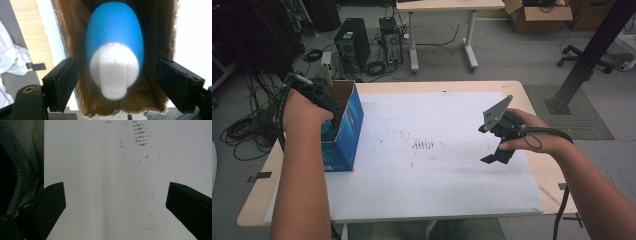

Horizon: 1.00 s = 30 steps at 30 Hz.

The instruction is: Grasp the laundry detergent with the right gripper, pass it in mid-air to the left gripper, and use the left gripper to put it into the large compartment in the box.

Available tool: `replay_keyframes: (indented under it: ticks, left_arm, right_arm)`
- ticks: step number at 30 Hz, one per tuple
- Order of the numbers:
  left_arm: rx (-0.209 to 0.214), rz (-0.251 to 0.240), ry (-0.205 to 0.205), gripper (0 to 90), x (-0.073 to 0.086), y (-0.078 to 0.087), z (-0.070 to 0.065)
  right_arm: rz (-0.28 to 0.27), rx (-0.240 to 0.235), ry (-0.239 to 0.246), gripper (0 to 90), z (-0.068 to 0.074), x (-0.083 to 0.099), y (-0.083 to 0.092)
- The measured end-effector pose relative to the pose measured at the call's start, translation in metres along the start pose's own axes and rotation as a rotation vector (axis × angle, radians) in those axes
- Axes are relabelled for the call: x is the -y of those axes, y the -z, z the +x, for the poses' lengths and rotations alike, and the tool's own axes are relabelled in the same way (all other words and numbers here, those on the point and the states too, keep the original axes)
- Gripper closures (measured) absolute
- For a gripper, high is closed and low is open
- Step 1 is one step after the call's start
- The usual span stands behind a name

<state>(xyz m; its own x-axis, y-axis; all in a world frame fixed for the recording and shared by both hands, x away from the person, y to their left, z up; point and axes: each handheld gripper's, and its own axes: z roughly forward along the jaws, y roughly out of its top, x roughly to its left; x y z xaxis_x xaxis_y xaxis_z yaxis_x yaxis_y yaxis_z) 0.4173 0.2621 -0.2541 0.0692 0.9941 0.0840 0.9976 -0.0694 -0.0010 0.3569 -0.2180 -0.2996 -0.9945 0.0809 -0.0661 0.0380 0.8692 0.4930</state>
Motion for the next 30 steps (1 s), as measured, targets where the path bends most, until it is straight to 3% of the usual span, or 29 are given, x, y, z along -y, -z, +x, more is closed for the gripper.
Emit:
replay_keyframes:
  ticks: [6, 16, 19, 26, 29, 30]
  left_arm:
    - [-0.022, 0.002, -0.011, 8.0, 0.004, 0.011, -0.004]
    - [-0.029, -0.019, -0.036, 0.2, 0.010, 0.028, -0.012]
    - [-0.029, -0.029, -0.061, 0.2, 0.012, 0.036, -0.016]
    - [-0.045, -0.082, -0.203, 0.2, 0.015, 0.065, -0.047]
    - [-0.014, -0.130, -0.261, 0.2, 0.016, 0.080, -0.062]
    - [-0.014, -0.130, -0.261, 0.2, 0.016, 0.080, -0.062]
  right_arm:
    - [-0.002, 0.003, 0.002, 2.8, 0.001, 0.000, 0.001]
    - [-0.005, 0.003, 0.006, 2.8, 0.003, 0.000, 0.003]
    - [-0.006, 0.005, 0.010, 2.9, 0.004, -0.001, 0.005]
    - [-0.009, 0.011, 0.011, 2.8, 0.003, -0.002, 0.009]
    - [-0.006, 0.012, 0.013, 2.8, 0.003, -0.003, 0.011]
    - [-0.006, 0.012, 0.013, 2.8, 0.003, -0.003, 0.011]
